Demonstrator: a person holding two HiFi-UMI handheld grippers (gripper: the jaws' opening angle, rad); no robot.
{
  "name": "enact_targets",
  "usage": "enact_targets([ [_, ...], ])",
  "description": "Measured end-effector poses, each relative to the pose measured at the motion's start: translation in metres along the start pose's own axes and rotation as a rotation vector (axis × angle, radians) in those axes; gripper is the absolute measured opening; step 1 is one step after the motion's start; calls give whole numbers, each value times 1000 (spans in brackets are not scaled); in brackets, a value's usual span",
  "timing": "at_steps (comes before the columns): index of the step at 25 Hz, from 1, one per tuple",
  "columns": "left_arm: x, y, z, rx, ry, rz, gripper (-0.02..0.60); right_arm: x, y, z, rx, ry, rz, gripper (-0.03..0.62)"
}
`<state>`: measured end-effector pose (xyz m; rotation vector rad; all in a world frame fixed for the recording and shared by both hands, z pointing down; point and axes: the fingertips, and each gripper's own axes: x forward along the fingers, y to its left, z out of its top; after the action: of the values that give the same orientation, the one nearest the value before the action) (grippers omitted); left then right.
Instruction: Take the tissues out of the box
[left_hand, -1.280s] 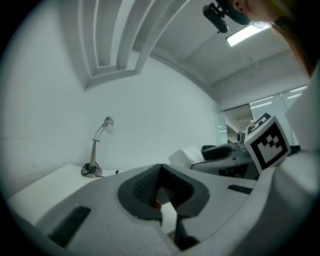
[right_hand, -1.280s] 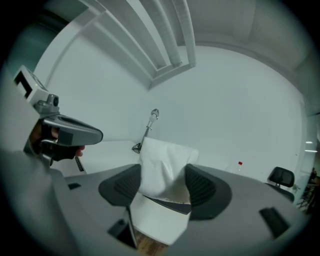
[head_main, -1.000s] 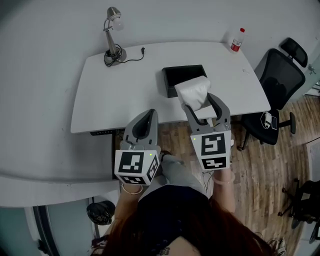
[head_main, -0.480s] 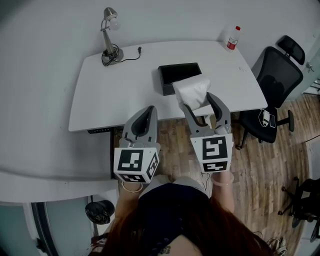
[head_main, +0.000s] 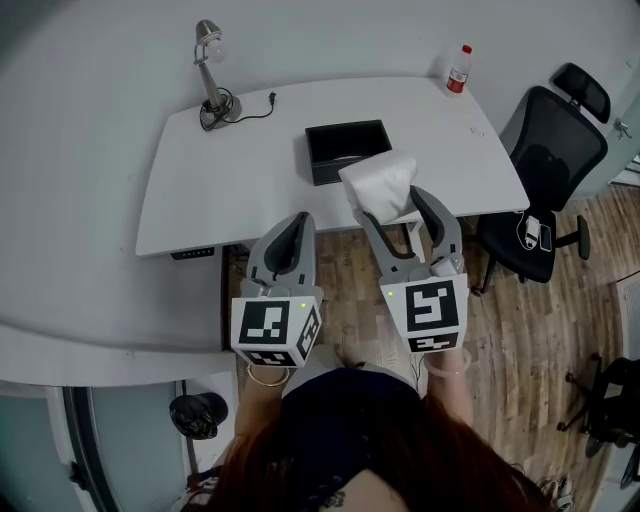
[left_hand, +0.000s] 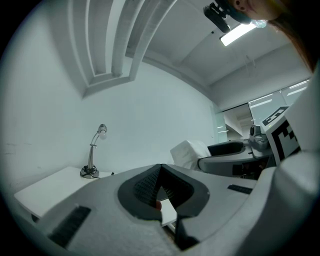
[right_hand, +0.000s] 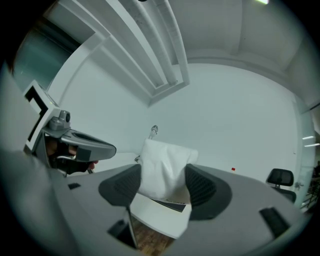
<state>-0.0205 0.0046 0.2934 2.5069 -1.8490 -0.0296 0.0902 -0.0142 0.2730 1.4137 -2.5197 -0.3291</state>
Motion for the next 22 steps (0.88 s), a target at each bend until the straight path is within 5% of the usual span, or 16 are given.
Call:
enact_targets([
  [22,-46,-58,5,5,13,43,21,-75,1,4,21,-67,62,295],
])
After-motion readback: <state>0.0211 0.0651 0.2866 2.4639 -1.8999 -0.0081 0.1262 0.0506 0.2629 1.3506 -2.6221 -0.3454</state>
